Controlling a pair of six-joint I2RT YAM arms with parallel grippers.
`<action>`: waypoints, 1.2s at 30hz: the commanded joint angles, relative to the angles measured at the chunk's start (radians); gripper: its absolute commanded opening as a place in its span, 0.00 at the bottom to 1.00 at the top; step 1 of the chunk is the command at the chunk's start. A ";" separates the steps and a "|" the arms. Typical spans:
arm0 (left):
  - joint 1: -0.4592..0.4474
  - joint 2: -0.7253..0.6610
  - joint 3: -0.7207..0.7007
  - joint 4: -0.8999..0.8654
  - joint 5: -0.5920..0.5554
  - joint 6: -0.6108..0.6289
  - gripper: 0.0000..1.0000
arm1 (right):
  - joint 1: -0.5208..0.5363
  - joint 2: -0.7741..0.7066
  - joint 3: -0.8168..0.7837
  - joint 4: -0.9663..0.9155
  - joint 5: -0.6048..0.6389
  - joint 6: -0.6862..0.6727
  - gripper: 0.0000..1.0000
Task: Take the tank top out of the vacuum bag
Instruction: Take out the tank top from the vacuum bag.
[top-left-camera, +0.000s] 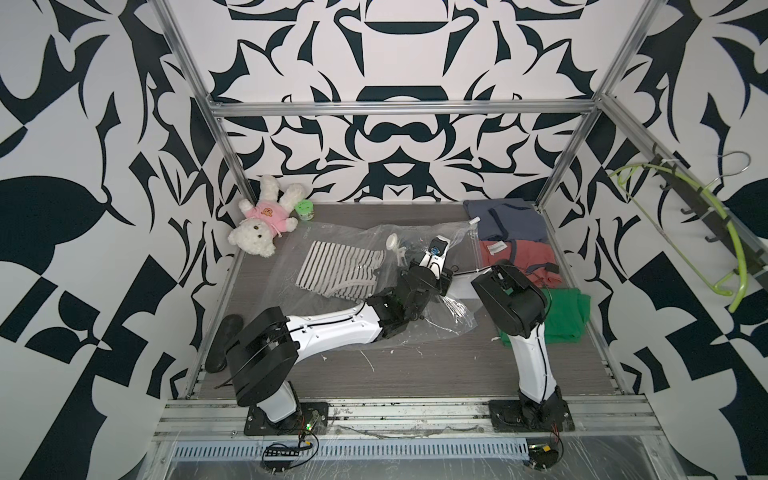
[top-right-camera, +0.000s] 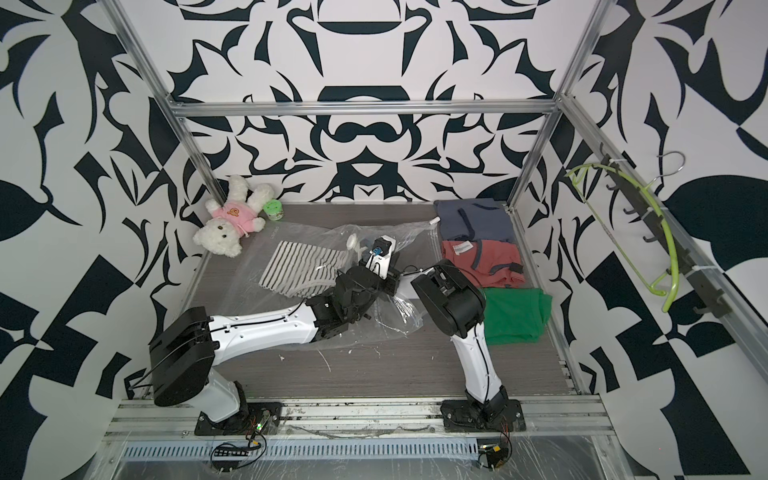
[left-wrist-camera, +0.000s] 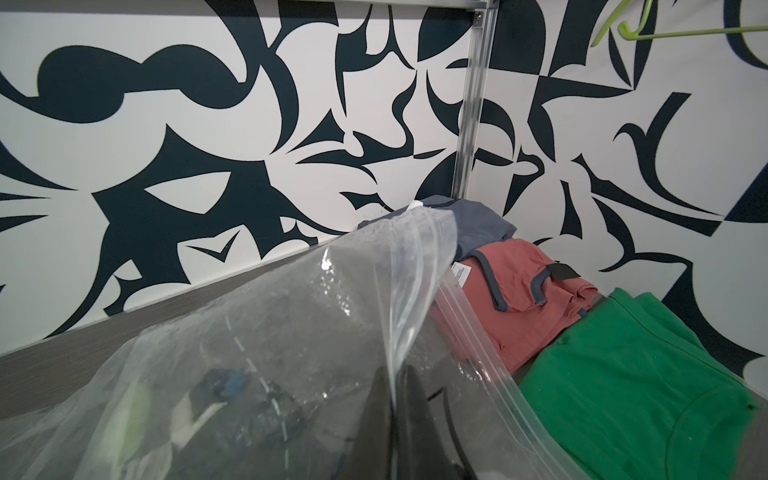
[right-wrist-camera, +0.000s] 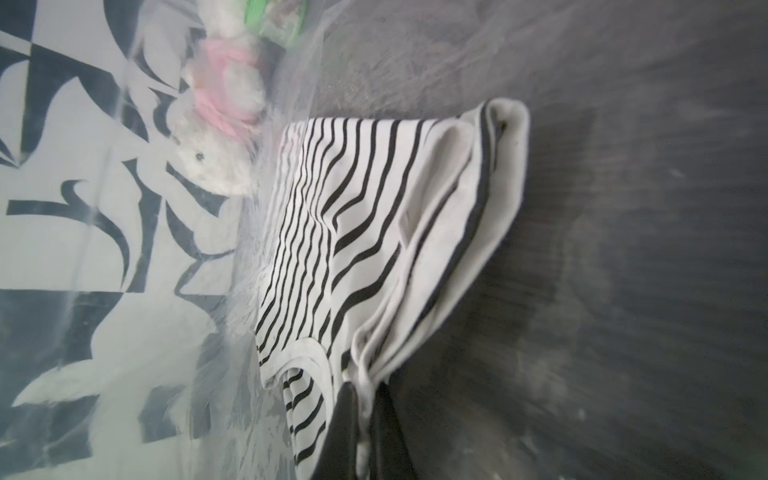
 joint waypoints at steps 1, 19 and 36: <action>0.014 0.006 -0.026 -0.024 -0.015 -0.006 0.00 | 0.010 -0.083 -0.006 0.006 0.017 -0.022 0.00; 0.014 -0.002 -0.056 -0.003 -0.042 -0.005 0.00 | -0.029 -0.186 -0.142 0.014 0.037 0.038 0.00; 0.022 -0.032 -0.083 0.034 -0.060 -0.003 0.00 | -0.068 -0.224 -0.240 -0.029 0.057 0.000 0.00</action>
